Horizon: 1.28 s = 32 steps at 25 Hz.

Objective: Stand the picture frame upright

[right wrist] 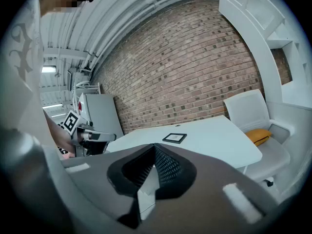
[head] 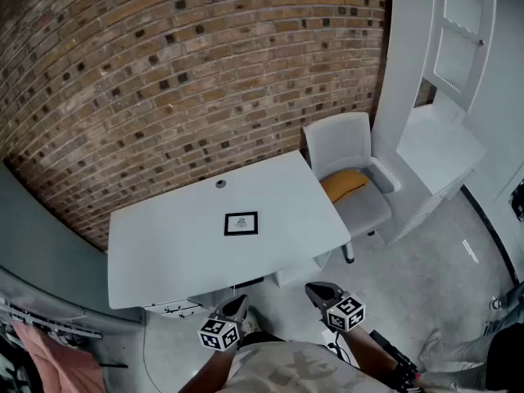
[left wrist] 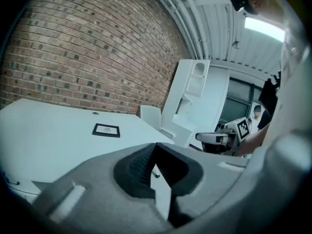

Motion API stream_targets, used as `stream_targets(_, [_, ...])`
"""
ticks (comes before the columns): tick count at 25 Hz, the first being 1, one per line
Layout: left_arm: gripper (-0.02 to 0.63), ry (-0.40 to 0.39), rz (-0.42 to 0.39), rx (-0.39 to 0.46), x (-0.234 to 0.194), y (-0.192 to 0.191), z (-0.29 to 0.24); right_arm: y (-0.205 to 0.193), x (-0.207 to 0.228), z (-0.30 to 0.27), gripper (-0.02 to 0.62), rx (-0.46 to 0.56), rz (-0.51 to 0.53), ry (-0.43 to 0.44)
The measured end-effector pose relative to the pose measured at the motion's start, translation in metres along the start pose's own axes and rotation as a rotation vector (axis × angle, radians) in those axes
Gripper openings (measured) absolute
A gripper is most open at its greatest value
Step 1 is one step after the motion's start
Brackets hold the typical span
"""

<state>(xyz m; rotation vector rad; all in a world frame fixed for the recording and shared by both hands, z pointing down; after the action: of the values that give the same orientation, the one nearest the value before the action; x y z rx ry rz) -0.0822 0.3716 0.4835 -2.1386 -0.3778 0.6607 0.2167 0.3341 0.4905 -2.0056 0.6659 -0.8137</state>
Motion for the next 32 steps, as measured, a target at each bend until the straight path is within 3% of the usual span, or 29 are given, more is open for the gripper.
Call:
stream_targets(15, [0.003,-0.018,-0.045,-0.016,0.040,-0.009,0.017,-0.023,-0.017,0.036,0.008,0.029,-0.030,0.002])
stream_targets(32, [0.003,-0.011,-0.047,0.010,0.037,-0.003,0.026,-0.012,-0.023,0.029,0.008,0.010,-0.010,0.009])
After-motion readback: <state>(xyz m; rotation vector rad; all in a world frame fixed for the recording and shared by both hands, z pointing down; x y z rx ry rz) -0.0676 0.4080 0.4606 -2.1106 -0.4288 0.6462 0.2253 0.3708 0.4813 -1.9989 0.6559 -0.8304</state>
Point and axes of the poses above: the fingertips, and each gripper's own axes: z backward along the fingers, x to its right, y out of its top, the point moved 9 cm from there along z, backward along the fingers, and after that the axes turned 11 degrees about -x, right-handed, at the moved point
